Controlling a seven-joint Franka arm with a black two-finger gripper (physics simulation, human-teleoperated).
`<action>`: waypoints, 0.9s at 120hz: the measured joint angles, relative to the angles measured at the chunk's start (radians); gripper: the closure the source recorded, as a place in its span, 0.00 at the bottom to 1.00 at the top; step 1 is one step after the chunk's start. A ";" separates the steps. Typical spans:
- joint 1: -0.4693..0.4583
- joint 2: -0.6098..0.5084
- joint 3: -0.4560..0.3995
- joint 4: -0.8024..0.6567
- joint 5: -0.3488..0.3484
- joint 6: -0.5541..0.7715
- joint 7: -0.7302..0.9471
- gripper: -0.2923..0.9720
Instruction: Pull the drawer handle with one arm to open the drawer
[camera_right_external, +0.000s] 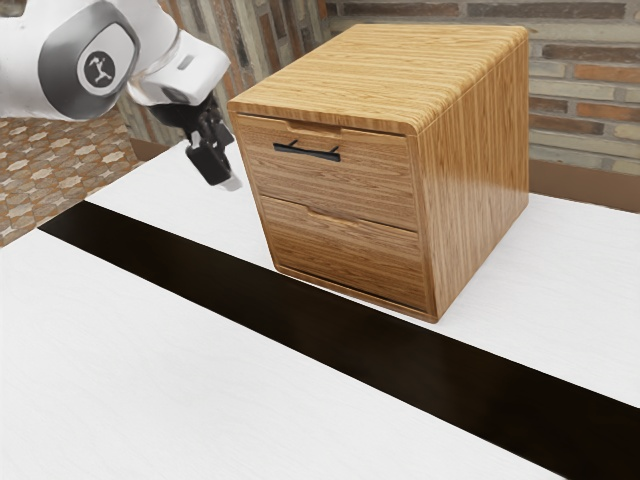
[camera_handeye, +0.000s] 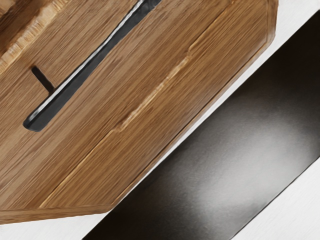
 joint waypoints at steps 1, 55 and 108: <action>-0.005 0.000 0.000 -0.007 0.000 0.014 0.009 0.25; -0.250 0.027 0.049 -0.062 0.106 0.261 0.337 0.25; -0.108 0.036 0.015 0.011 0.188 0.078 0.518 0.25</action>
